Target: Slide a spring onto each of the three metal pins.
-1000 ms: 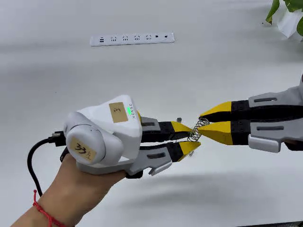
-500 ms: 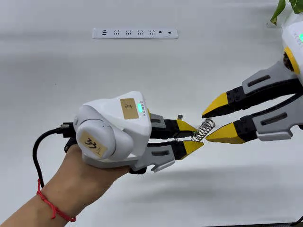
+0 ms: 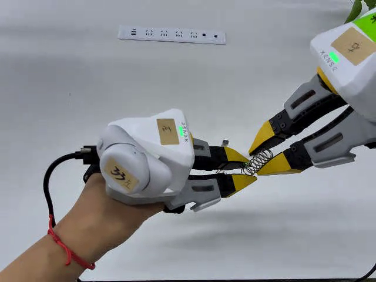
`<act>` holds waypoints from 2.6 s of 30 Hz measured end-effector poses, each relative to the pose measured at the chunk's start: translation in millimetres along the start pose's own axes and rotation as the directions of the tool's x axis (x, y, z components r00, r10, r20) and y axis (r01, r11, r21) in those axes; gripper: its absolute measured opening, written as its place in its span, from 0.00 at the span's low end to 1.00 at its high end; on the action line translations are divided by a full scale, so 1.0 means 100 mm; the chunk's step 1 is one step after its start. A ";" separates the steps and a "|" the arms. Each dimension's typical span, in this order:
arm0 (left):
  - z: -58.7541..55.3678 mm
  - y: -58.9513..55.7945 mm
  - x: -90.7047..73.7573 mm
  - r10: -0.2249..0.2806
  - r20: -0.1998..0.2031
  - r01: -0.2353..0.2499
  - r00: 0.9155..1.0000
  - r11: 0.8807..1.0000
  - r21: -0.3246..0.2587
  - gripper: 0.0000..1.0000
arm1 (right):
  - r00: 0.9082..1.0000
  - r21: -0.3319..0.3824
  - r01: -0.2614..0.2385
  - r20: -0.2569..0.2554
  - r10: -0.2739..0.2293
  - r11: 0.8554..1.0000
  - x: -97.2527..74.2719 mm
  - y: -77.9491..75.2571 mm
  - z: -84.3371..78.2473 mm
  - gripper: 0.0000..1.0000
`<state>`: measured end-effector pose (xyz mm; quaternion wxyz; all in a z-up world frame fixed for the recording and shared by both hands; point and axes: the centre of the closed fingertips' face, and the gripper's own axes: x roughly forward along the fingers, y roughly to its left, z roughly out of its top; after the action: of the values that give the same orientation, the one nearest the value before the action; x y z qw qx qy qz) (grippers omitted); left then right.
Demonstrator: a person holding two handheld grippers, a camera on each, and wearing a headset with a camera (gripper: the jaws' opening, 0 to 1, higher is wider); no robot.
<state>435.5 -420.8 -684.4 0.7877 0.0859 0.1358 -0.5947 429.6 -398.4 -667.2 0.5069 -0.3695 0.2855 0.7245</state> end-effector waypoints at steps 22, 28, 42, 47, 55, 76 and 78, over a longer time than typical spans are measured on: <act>-0.05 0.01 -0.04 0.002 0.006 -0.002 1.000 1.000 -0.005 0.13 | 0.998 -0.011 -0.035 -0.052 0.034 0.999 0.04 -0.03 0.02 0.12; -0.11 0.05 -0.11 0.020 -0.008 -0.020 1.000 1.000 -0.012 0.18 | 0.999 0.003 -0.025 -0.045 0.025 1.000 0.01 -0.09 0.04 0.12; -0.39 0.38 -0.54 0.158 -0.057 -0.161 0.986 0.986 -0.046 0.38 | 0.997 0.057 0.067 -0.040 -0.065 0.996 -0.07 -0.41 0.00 0.12; -0.50 0.46 -0.66 0.184 -0.077 -0.188 0.980 0.981 -0.041 0.50 | 0.990 0.083 0.122 -0.075 -0.116 0.989 -0.03 -0.60 -0.12 0.12; -0.66 0.55 -0.81 0.210 -0.102 -0.217 0.972 0.975 -0.055 0.68 | 0.979 0.134 0.183 -0.121 -0.167 0.974 0.09 -0.87 -0.30 0.12; -0.86 0.63 -0.86 0.216 -0.143 -0.226 0.966 0.972 -0.057 0.94 | 0.974 0.213 0.175 -0.183 -0.136 0.961 0.56 -1.06 -0.67 0.12; -0.87 0.62 -0.86 0.215 -0.145 -0.225 0.966 0.973 -0.057 0.94 | 0.973 0.215 0.174 -0.187 -0.134 0.961 0.58 -1.06 -0.68 0.12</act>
<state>463.4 -299.7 -741.1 0.8401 0.1125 0.2009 -0.4911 534.4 -387.3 -757.5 0.5750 -0.3900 0.3800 0.6107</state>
